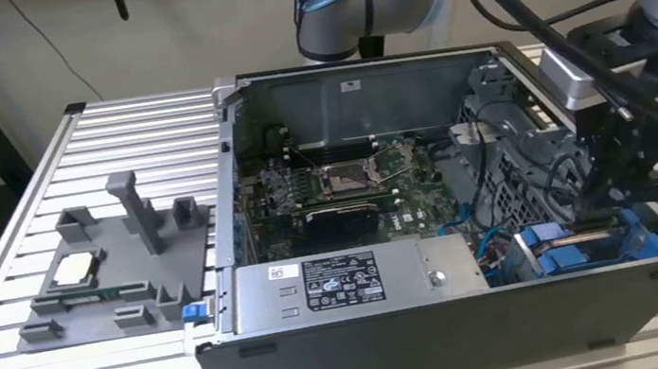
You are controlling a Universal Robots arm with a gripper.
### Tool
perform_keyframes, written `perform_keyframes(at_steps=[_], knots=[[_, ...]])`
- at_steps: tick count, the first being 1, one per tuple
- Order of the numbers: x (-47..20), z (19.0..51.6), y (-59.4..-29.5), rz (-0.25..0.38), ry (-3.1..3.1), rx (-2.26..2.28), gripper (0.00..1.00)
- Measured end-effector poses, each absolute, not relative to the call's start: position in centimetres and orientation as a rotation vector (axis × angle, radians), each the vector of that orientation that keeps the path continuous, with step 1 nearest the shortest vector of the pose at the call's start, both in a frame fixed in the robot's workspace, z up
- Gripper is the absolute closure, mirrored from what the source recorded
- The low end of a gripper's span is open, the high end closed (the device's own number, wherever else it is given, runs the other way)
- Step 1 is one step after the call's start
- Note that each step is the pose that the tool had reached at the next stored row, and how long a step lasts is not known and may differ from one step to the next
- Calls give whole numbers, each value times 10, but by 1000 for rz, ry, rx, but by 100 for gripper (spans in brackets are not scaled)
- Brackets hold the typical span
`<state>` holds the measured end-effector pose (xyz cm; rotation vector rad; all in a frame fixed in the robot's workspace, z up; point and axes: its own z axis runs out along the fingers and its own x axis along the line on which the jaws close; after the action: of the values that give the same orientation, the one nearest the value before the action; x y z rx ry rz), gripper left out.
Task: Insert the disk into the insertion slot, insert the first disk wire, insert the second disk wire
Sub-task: 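Insert the second disk wire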
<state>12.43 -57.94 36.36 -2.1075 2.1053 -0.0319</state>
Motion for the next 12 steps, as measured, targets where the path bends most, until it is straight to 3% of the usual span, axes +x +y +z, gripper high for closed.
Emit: perform_keyframes(at_steps=[12], knots=[[140,375,-579,24,2135,-2131,76]])
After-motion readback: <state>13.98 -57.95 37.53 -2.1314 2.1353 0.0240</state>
